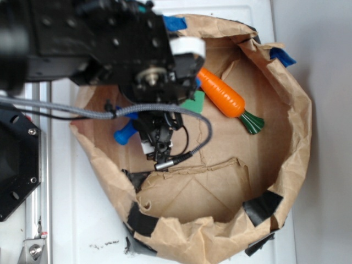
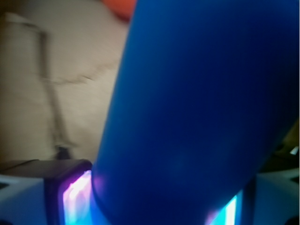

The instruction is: Grab the blue bottle.

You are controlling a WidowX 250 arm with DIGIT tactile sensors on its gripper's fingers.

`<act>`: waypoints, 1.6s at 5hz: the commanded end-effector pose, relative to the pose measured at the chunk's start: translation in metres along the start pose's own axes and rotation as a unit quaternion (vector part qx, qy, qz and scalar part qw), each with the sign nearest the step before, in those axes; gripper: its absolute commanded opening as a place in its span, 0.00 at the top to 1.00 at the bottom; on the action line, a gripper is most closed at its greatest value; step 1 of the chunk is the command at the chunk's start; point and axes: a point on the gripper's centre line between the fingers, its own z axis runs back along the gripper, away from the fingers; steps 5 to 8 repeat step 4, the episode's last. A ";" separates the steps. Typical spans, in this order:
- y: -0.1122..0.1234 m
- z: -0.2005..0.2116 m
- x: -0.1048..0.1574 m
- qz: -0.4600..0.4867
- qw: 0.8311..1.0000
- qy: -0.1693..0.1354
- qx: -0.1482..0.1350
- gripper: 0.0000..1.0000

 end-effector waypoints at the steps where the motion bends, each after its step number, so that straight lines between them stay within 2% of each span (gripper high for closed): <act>1: -0.015 0.085 0.014 -0.131 0.989 -0.066 0.016 1.00; 2: -0.021 0.092 0.015 -0.169 0.983 -0.072 0.015 1.00; 8: -0.020 0.089 0.020 -0.162 0.984 -0.070 0.010 1.00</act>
